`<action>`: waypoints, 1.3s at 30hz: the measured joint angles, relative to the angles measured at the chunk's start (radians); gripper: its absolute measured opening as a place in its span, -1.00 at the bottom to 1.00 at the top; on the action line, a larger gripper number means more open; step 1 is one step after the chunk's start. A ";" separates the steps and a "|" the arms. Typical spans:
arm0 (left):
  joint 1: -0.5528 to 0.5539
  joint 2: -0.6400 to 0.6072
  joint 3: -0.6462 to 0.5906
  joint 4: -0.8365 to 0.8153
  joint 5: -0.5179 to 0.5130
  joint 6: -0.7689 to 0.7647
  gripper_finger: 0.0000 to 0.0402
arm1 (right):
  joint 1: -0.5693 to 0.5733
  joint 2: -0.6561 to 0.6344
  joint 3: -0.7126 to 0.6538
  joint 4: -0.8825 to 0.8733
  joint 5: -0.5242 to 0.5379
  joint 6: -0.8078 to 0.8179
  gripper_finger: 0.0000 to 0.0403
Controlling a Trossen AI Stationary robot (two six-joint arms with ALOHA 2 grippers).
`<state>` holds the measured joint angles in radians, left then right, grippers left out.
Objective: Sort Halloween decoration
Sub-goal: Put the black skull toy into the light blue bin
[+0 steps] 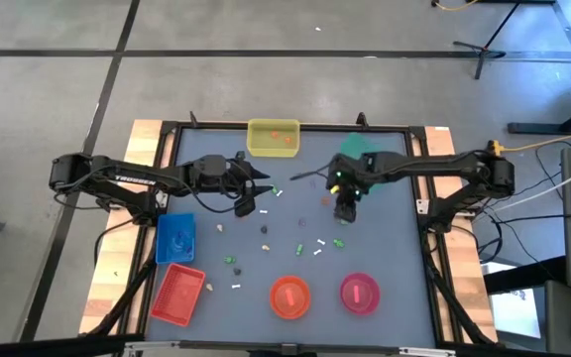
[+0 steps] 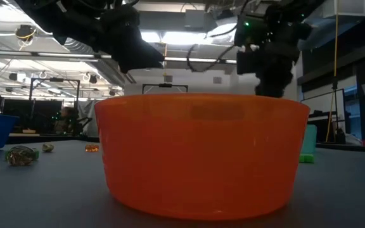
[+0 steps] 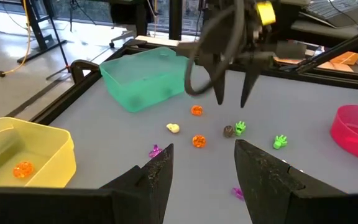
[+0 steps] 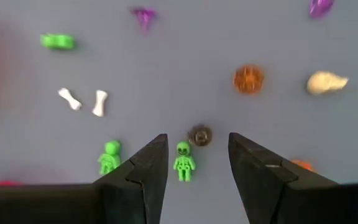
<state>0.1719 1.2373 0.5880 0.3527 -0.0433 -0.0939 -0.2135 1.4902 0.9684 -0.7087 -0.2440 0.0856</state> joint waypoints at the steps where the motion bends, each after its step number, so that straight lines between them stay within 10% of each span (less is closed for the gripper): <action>1: 0.000 0.000 0.000 0.000 0.000 0.000 -0.23 | 0.013 0.000 -0.018 0.015 0.018 0.021 -0.17; 17: 0.000 0.000 0.000 0.000 0.000 -0.001 -0.23 | 0.160 0.000 -0.144 0.193 0.301 0.308 -0.17; 39: 0.000 0.000 0.000 -0.003 0.000 -0.003 -0.23 | 0.170 0.115 -0.146 0.248 0.305 0.337 -0.17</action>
<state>0.1719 1.2369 0.5880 0.3500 -0.0437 -0.0971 -0.0438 1.6056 0.8219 -0.4610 0.0608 0.4221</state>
